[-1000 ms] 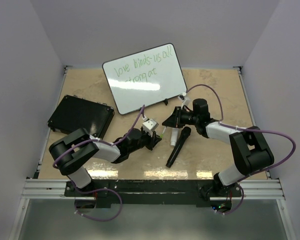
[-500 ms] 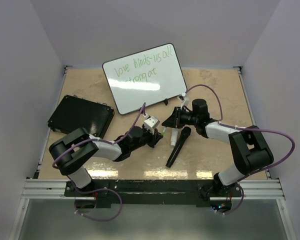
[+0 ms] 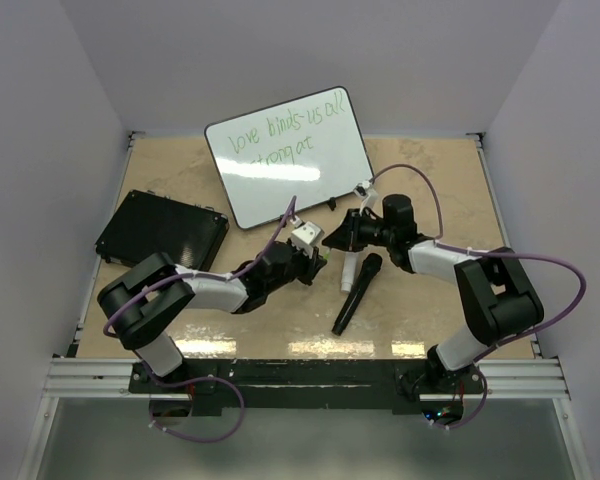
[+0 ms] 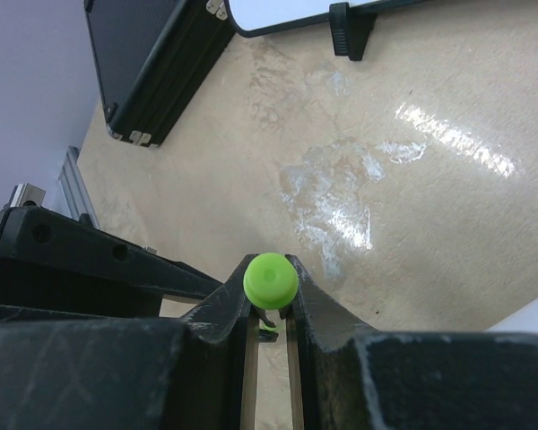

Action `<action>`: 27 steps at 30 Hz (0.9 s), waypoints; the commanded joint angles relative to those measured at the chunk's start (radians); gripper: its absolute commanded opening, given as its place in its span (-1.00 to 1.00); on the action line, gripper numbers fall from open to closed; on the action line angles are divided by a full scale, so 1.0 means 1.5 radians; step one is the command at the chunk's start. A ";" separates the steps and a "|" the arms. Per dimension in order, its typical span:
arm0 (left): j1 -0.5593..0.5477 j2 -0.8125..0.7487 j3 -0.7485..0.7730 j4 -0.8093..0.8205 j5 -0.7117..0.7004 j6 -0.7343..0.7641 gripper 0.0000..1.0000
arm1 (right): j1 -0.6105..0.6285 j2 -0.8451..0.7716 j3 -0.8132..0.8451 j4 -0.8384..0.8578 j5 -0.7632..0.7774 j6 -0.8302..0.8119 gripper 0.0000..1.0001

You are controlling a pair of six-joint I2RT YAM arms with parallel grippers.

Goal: Write a sentence on the whiteboard
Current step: Insert the whiteboard marker without the cap into the pen cap.

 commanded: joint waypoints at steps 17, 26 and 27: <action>0.063 0.028 0.043 0.249 0.070 0.016 -1.00 | 0.048 0.035 0.016 -0.028 -0.048 -0.011 -1.00; 0.085 0.048 0.096 0.268 0.097 0.034 -1.00 | 0.061 0.062 0.024 -0.030 -0.050 -0.005 -1.00; 0.085 0.050 0.102 0.267 0.098 0.037 -1.00 | 0.061 0.063 0.025 -0.032 -0.050 -0.004 -1.00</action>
